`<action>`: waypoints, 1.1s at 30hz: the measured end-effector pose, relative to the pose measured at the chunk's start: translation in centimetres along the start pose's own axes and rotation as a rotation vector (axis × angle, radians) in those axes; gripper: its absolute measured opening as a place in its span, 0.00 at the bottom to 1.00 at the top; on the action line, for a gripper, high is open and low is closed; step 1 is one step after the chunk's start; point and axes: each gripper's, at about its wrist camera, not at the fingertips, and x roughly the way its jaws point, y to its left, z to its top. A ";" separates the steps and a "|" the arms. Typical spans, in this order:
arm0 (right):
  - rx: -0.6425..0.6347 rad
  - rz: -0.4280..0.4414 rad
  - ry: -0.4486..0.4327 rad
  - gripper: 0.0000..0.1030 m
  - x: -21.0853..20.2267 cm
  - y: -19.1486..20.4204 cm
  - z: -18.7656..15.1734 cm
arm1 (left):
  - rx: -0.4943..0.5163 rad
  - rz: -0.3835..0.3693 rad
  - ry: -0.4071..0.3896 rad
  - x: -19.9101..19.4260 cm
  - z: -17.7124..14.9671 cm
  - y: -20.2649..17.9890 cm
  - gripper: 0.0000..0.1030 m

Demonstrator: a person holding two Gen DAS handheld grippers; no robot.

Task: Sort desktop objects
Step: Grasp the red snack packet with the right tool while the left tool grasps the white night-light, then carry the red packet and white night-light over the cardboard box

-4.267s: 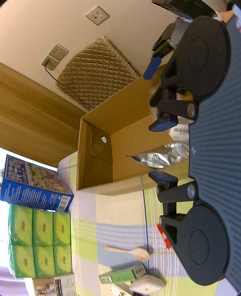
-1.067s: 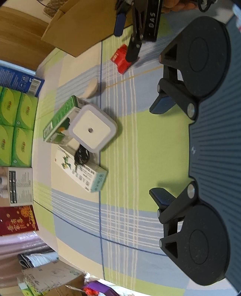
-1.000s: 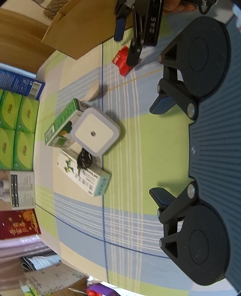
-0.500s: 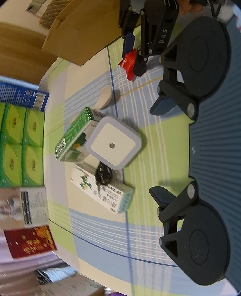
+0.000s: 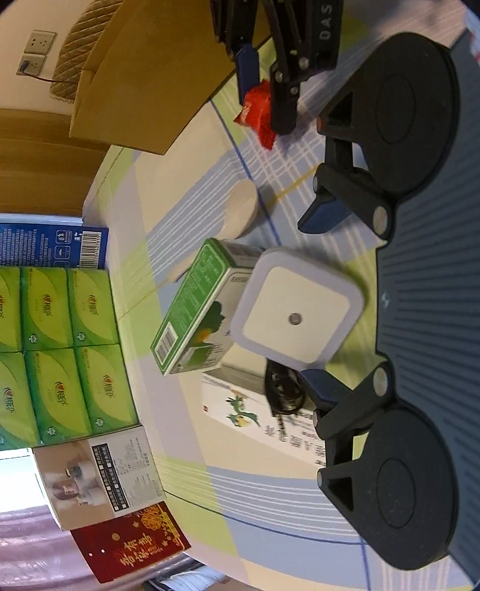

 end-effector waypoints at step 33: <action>-0.006 0.020 0.053 0.39 -5.8 2.1 -5.0 | 0.224 -0.077 0.050 -7.4 -5.1 -4.3 0.73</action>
